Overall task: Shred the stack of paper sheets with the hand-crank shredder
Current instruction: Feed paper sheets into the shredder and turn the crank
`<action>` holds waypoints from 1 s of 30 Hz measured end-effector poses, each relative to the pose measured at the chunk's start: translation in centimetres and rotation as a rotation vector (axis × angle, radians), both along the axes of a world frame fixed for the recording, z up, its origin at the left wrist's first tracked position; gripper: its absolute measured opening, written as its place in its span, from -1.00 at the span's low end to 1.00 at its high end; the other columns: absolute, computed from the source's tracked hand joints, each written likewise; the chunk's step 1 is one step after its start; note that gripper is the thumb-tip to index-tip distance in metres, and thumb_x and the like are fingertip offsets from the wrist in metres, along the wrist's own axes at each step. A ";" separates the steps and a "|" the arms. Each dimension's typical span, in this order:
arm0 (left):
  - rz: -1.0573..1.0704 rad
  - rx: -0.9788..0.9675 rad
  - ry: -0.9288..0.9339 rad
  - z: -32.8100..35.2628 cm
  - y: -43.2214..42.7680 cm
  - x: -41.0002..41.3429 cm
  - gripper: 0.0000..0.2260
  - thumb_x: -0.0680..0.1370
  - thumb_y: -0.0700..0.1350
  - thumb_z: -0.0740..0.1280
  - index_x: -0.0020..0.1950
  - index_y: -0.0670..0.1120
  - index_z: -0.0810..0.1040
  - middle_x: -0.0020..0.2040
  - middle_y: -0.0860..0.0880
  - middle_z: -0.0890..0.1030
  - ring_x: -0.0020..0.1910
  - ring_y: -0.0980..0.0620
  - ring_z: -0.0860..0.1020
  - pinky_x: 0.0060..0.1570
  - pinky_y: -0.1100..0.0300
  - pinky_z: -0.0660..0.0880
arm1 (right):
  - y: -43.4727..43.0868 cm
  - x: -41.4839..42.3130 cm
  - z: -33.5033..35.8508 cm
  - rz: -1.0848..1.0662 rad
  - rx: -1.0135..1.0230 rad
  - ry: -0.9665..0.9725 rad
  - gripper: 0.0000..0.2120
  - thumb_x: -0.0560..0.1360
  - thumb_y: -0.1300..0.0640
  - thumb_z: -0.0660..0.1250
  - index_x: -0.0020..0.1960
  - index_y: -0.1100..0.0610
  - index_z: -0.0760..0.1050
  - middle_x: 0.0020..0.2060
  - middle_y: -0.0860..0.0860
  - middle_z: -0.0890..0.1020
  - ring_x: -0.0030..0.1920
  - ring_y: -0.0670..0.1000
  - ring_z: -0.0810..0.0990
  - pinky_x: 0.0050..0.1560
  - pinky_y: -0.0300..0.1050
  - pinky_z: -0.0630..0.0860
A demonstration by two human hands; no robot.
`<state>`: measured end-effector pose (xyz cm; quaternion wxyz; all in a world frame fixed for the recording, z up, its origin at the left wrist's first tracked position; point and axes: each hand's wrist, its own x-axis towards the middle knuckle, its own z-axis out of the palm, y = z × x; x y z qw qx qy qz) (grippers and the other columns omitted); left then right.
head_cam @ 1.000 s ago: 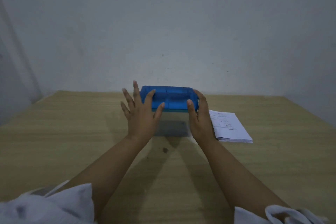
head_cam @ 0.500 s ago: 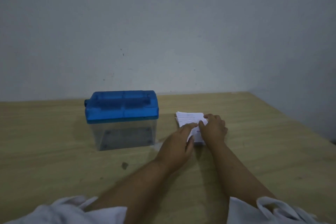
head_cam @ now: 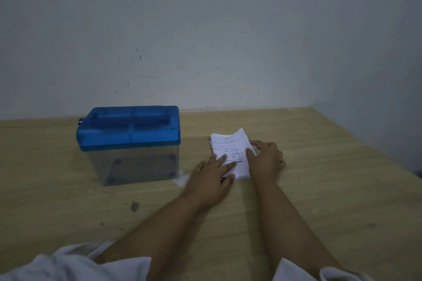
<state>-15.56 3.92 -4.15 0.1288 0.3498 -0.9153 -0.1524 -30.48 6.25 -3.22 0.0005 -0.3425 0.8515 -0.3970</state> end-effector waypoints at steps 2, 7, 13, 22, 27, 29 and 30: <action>0.006 0.005 -0.009 -0.1 -0.1 0.0 -0.59 0.65 0.09 0.00 0.51 0.15 0.14 0.55 0.09 0.03 0.53 0.07 -0.06 0.47 0.09 -0.09 | 0.0 0.0 -0.1 -0.016 -0.060 -0.035 -0.79 0.49 0.11 0.32 0.12 0.03 0.57 0.10 0.02 0.56 0.16 0.10 0.44 0.09 -0.08 0.19; 0.009 0.012 -0.025 -0.1 0.2 0.2 -0.58 0.65 0.09 0.00 0.52 0.15 0.12 0.55 0.08 0.03 0.53 0.07 -0.07 0.48 0.09 -0.09 | 0.3 0.3 -0.3 -0.076 -0.124 -0.094 -0.91 0.48 0.07 0.35 -0.09 0.06 0.61 -0.11 -0.03 0.66 -0.02 0.01 0.56 -0.12 -0.14 0.02; 0.072 0.063 0.297 -0.1 0.8 0.3 -0.44 0.62 0.05 0.16 0.55 0.01 0.00 0.56 0.06 -0.02 0.53 0.09 -0.03 0.44 0.21 0.00 | 0.3 0.8 0.2 -0.055 -0.252 -0.159 -0.85 0.53 0.12 0.29 -0.06 0.16 0.59 -0.15 0.02 0.63 -0.06 0.05 0.56 0.00 -0.16 0.19; 0.015 -0.125 0.917 8.4 3.5 3.7 -0.69 0.58 0.06 0.19 0.27 0.24 0.18 0.49 0.09 0.13 0.43 0.26 0.11 0.32 0.51 0.07 | 1.6 4.8 8.3 0.195 -0.773 -0.527 -0.88 0.55 0.19 0.29 0.04 0.19 0.55 -0.10 0.02 0.63 -0.12 -0.08 0.59 -0.06 -0.20 0.55; 0.348 -0.189 0.554 13.4 0.5 9.7 -0.58 0.58 0.20 0.13 0.41 0.18 0.15 0.35 0.01 0.42 0.34 -0.05 0.36 0.41 -0.11 0.13 | 0.1 10.6 11.6 0.314 -0.793 -0.577 -0.83 0.55 0.18 0.28 0.15 0.11 0.50 -0.09 0.04 0.62 -0.09 -0.03 0.60 -0.09 -0.12 0.58; 0.281 0.015 0.534 14.4 -0.9 12.6 -0.65 0.56 0.22 0.16 0.31 0.30 0.15 0.11 0.01 0.59 0.11 -0.04 0.51 0.34 -0.17 0.22 | -0.6 12.7 12.3 0.331 -0.776 -0.580 -0.78 0.56 0.16 0.27 0.20 0.04 0.44 -0.15 -0.01 0.58 -0.16 -0.11 0.56 -0.24 -0.25 0.52; 0.209 0.112 0.567 15.0 -1.5 14.3 -0.68 0.55 0.19 0.21 0.25 0.32 0.20 0.00 0.00 0.63 -0.02 -0.01 0.54 0.26 -0.11 0.34 | -1.2 14.1 12.7 0.342 -0.772 -0.573 -0.77 0.56 0.16 0.26 0.21 0.02 0.43 -0.14 -0.02 0.57 -0.18 -0.14 0.54 -0.29 -0.30 0.49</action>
